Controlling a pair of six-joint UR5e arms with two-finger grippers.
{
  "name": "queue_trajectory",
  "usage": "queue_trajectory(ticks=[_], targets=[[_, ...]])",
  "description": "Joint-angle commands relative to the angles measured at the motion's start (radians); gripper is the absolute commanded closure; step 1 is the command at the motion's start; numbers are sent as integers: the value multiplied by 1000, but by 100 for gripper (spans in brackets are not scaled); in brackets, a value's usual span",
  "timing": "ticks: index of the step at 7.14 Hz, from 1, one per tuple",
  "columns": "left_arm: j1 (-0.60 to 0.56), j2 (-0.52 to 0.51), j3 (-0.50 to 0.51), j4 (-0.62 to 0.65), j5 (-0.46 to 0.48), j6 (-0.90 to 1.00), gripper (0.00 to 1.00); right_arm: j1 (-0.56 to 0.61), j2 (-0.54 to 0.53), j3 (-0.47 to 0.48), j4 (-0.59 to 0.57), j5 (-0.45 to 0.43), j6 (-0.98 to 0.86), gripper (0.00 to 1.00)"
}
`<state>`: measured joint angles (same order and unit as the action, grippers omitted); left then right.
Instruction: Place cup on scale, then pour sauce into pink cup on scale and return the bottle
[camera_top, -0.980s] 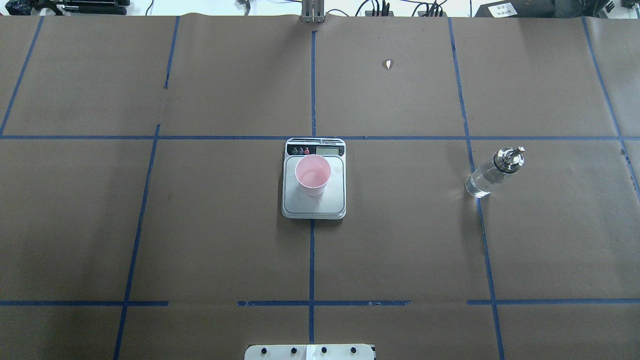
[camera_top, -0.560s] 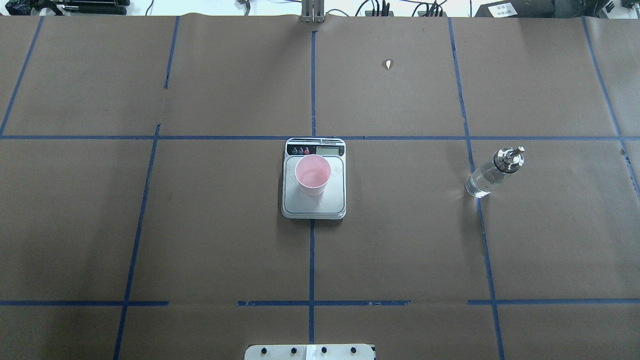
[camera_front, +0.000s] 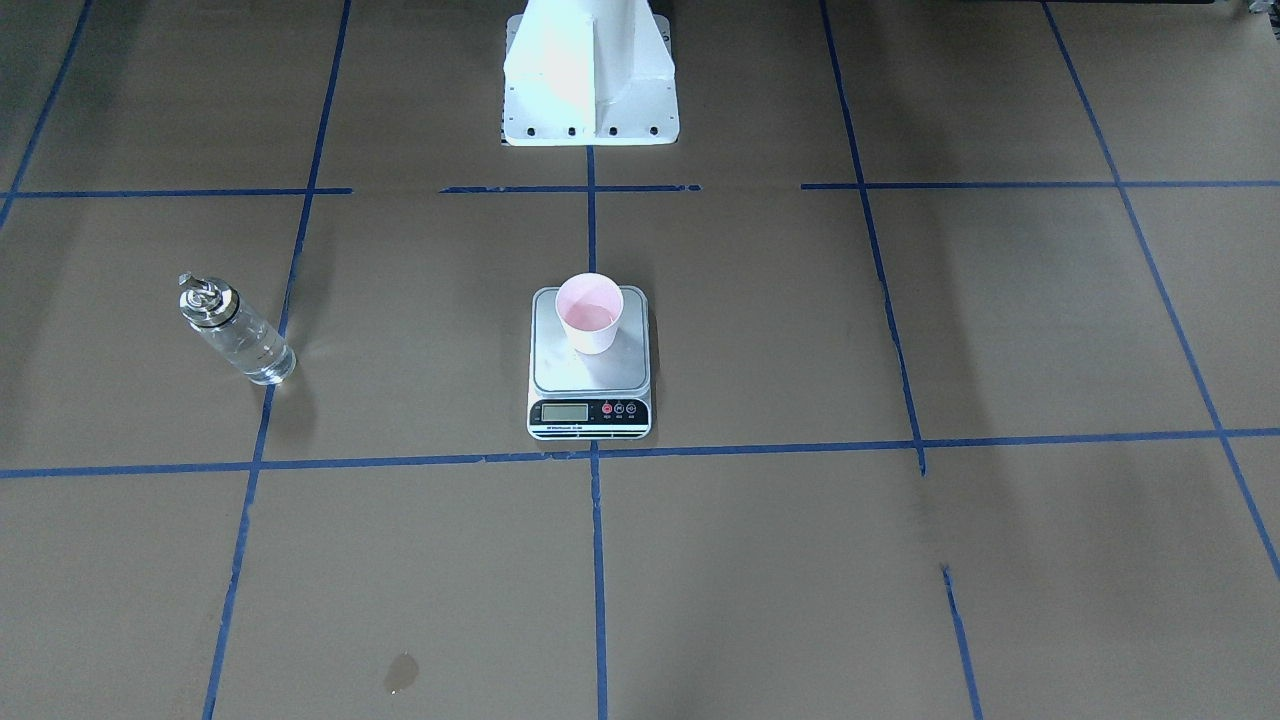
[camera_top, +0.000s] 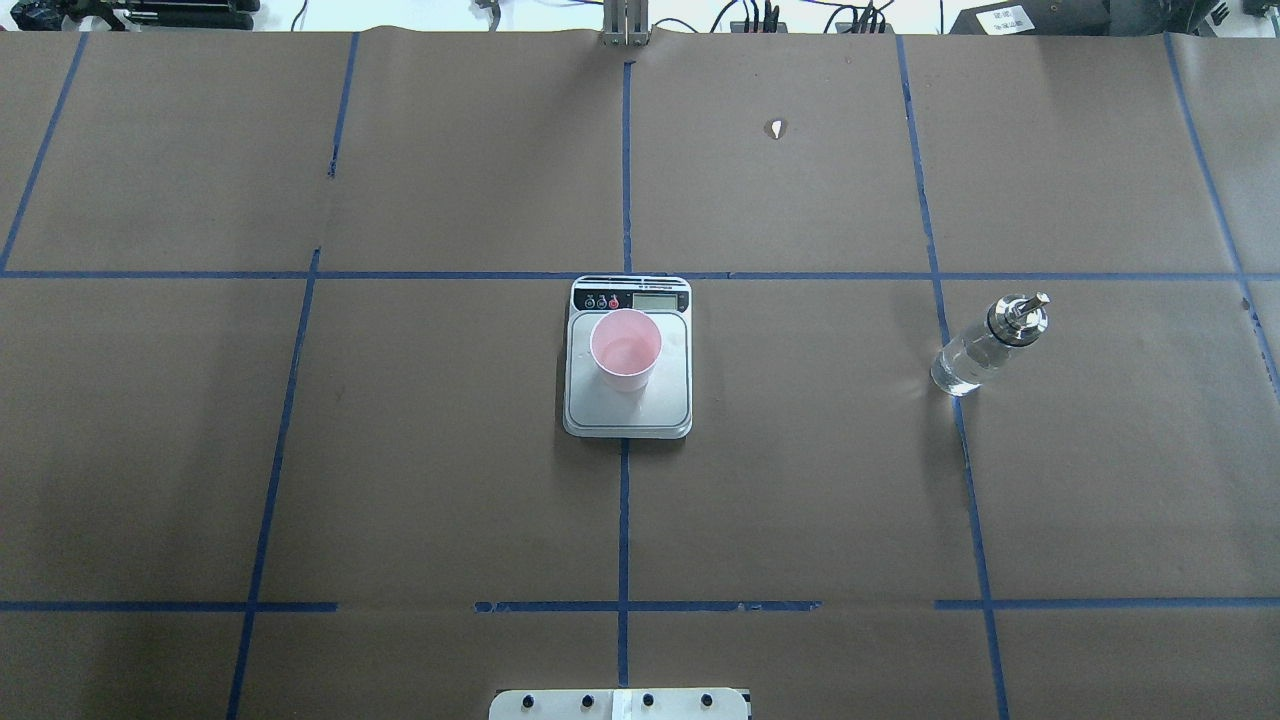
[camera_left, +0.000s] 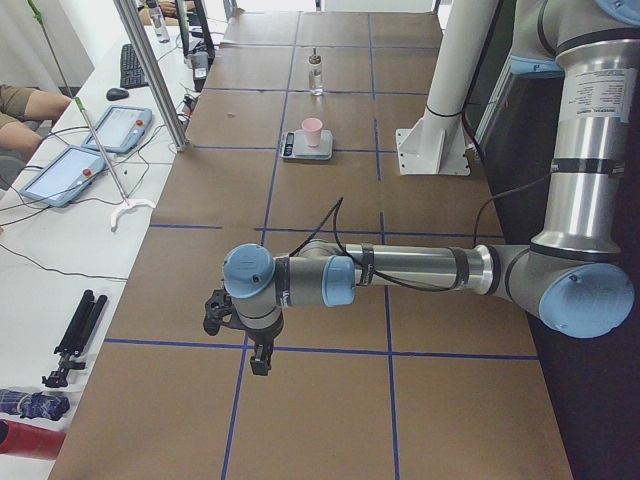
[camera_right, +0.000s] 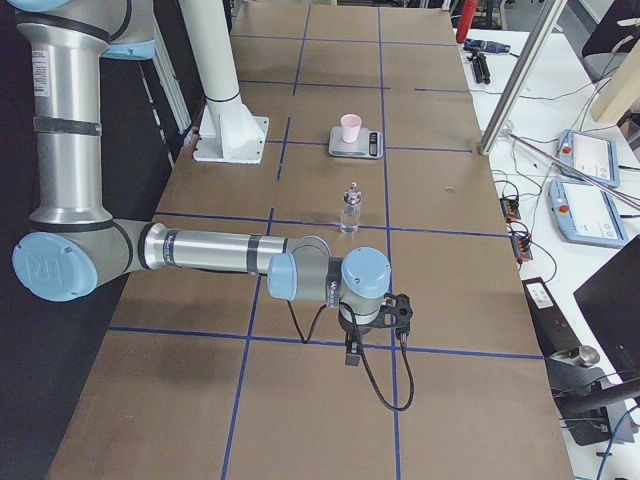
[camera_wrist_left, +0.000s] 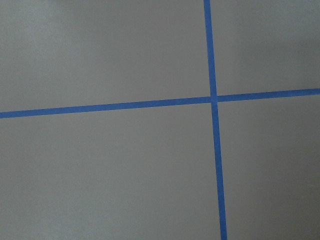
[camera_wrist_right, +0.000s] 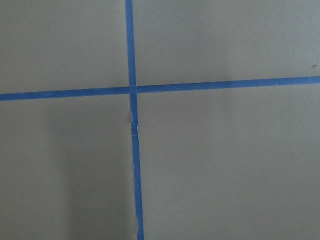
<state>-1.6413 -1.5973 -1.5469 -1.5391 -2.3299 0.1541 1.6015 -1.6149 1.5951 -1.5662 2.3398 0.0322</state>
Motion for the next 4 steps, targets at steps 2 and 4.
queue_trajectory(ticks=[2,4], targets=[[0,5,18,-53,0,-2,0,0,1,0,2,0,-2,0],[0,11,22,-113,-2,-7,0,0,4,3,2,1,0,0]])
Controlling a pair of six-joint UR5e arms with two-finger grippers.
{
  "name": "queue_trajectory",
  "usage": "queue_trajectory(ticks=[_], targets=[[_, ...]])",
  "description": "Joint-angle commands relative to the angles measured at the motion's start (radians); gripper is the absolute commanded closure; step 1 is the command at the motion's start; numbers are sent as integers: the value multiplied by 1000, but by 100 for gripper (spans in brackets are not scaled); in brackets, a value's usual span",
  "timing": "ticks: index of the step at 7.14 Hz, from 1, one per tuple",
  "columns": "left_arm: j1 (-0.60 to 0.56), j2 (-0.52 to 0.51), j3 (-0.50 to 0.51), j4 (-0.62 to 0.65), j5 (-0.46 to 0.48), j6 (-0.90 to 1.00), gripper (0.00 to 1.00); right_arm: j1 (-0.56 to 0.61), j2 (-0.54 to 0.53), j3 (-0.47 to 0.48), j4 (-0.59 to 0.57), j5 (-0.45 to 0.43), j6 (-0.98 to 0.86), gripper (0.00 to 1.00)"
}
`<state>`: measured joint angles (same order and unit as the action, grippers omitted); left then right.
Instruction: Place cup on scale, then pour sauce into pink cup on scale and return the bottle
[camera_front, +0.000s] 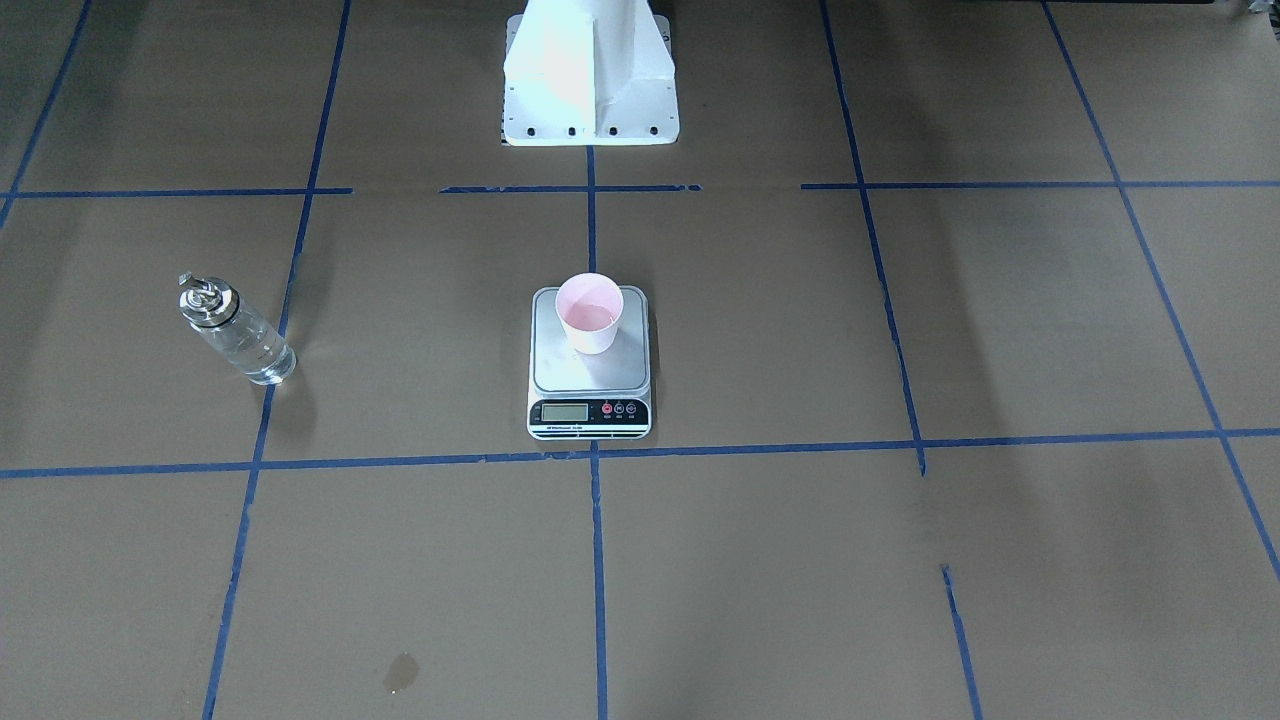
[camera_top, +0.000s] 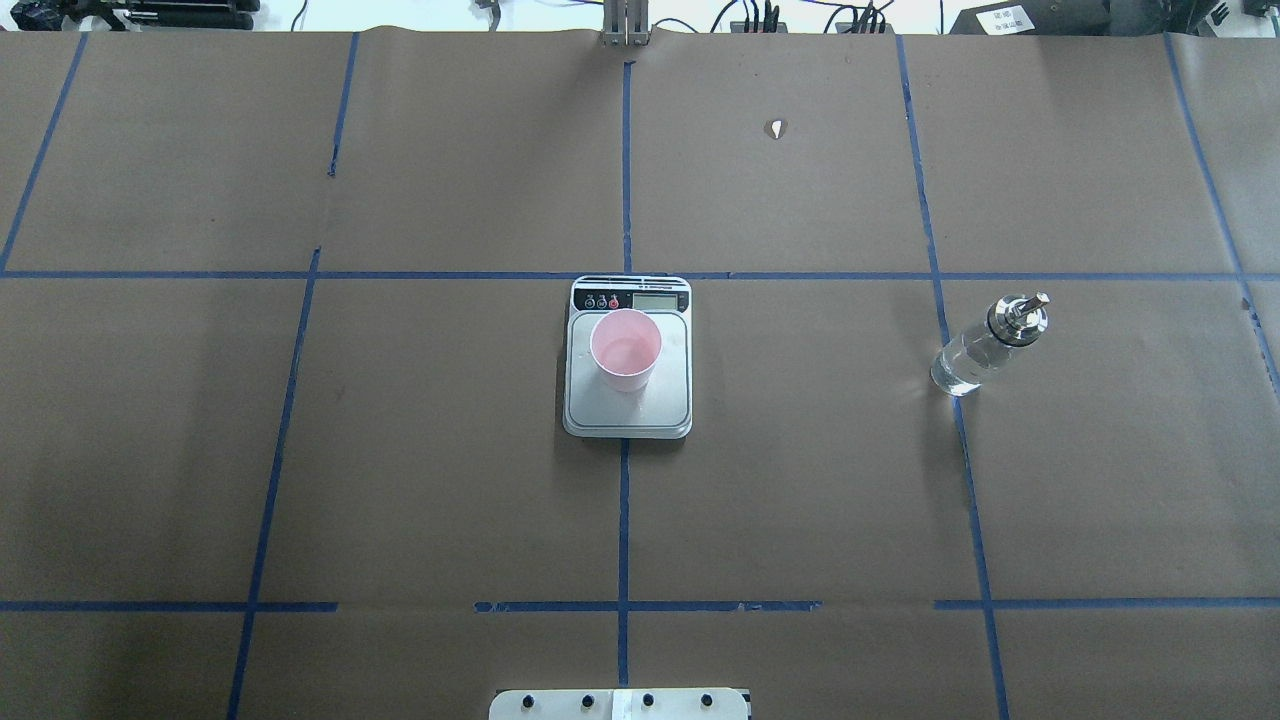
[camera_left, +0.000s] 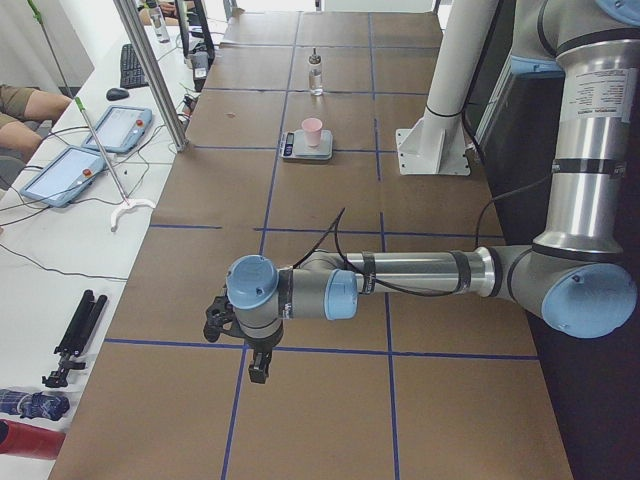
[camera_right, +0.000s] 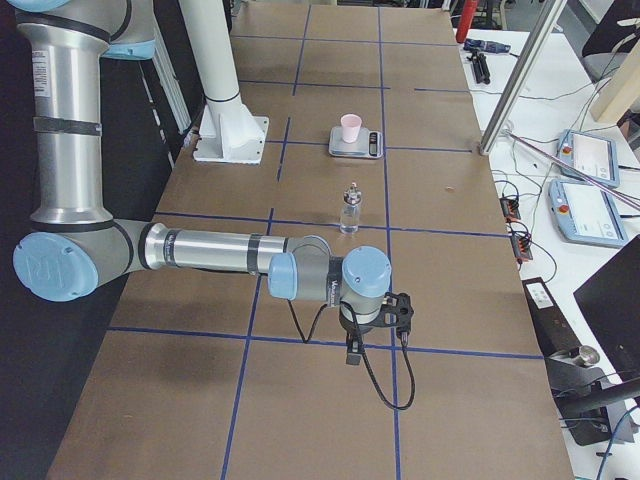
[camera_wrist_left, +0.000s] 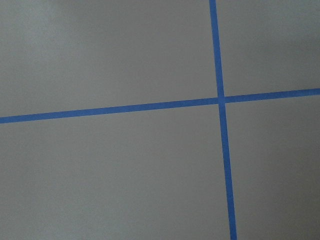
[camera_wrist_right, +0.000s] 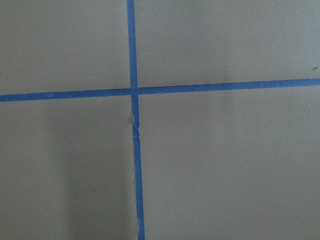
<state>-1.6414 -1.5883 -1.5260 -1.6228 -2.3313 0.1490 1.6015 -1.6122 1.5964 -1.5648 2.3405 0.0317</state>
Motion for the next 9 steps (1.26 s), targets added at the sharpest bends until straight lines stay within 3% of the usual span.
queue_trajectory(ticks=[1,9], targets=[[0,4,0,-52,0,-2,0,0,3,2,0,0,-1,0],[0,4,0,-72,1,-35,0,0,3,1,0,-1,-1,0]])
